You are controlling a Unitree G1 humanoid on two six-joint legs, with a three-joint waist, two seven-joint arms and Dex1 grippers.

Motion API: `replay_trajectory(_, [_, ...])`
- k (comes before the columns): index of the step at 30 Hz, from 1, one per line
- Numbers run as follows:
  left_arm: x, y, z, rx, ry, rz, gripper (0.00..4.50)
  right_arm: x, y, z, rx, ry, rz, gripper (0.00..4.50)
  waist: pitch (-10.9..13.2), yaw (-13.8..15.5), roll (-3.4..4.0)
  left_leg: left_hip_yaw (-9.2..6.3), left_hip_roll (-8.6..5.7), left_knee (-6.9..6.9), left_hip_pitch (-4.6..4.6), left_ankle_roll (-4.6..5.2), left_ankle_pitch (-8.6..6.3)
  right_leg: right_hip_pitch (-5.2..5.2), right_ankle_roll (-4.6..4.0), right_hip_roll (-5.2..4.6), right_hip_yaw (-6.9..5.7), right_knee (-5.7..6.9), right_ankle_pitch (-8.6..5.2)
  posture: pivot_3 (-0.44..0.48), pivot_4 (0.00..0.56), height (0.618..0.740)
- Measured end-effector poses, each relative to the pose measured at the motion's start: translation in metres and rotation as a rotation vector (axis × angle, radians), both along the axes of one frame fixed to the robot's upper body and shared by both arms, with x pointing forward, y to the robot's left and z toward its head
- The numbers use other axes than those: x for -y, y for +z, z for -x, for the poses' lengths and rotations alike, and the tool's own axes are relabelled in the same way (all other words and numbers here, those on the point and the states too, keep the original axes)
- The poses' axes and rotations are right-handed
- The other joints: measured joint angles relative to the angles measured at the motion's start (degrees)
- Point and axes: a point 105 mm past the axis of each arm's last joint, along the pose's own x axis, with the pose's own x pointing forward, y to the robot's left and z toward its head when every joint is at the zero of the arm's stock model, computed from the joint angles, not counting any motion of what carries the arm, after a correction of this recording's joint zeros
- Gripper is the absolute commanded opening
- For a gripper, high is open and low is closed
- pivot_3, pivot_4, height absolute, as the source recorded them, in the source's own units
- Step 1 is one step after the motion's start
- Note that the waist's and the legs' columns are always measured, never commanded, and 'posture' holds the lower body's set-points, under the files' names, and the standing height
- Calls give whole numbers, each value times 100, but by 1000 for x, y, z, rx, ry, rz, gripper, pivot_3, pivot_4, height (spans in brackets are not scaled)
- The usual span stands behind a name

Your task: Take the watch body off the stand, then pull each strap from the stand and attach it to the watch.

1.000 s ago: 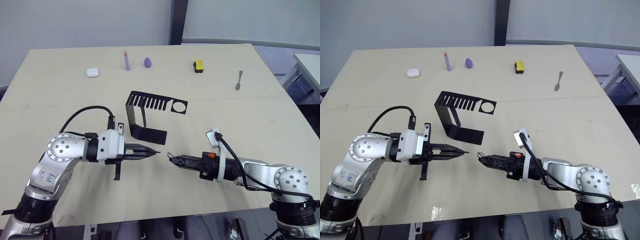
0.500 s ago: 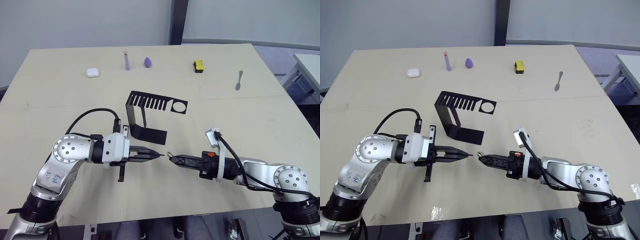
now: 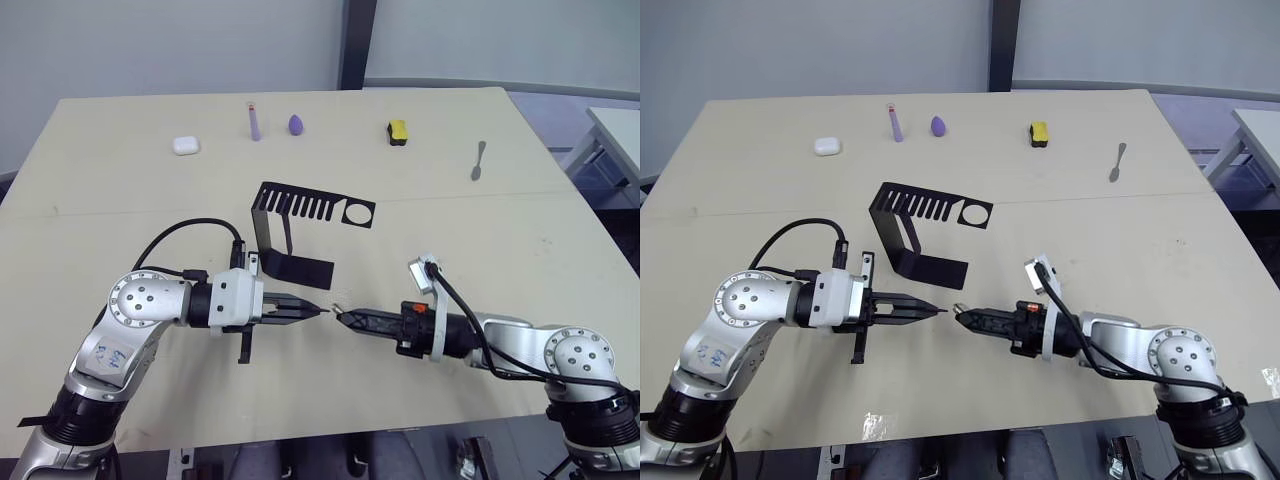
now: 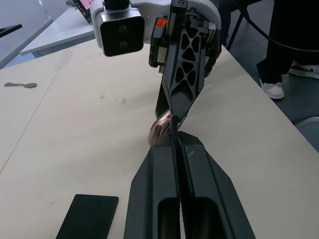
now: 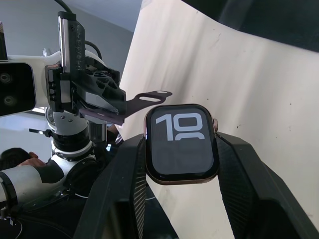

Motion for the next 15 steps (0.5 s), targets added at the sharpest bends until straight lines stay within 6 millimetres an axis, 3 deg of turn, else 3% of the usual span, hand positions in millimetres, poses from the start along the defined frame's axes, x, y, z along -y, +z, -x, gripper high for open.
replay_trajectory(15, [-1,-7,-7,-13,31,-14,0,0,-1,0,-1,1,6,1516,0,2,0,0,0,1,0,1,0,0,0,-1,0,1,0,0,150,740])
